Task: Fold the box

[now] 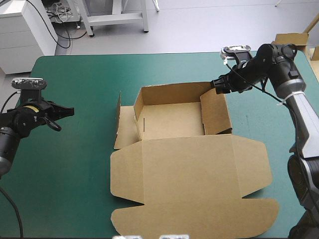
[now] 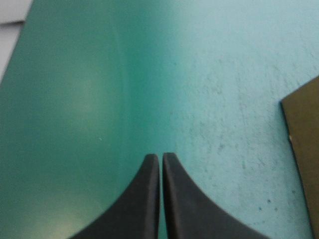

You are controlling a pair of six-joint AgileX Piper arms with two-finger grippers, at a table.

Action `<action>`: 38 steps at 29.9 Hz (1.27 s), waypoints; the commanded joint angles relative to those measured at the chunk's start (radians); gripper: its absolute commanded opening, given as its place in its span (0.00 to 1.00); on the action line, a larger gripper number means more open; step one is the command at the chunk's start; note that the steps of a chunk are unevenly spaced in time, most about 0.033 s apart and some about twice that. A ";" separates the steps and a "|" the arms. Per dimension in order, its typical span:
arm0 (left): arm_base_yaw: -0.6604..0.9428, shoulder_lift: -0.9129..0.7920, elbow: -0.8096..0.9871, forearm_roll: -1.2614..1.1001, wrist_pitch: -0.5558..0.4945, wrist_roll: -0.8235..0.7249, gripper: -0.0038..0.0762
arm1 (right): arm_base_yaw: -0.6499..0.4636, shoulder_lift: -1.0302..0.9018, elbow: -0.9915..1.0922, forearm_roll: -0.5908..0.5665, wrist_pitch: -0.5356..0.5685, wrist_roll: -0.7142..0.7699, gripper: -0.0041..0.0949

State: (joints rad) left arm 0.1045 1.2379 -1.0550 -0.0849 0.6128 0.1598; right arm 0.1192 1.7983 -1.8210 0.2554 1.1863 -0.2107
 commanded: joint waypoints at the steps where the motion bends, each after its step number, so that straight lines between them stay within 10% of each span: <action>1: 0.059 0.012 -0.032 -0.239 0.021 0.125 0.06 | -0.002 -0.036 -0.012 -0.015 -0.018 -0.003 0.56; 16: 0.140 0.089 -0.032 -0.510 0.197 0.242 0.06 | -0.002 0.125 0.056 0.095 -0.019 0.008 0.54; 22: 0.140 0.089 -0.032 -0.510 0.204 0.252 0.06 | -0.002 0.141 0.056 0.081 -0.019 0.037 0.02; 38: 0.140 0.089 -0.032 -0.515 0.225 0.254 0.06 | -0.079 -0.077 0.044 0.162 -0.017 0.035 0.02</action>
State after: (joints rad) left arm 0.2441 1.3546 -1.0550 -0.5562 0.8582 0.4148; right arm 0.0848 1.8366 -1.7428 0.3161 1.1771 -0.1669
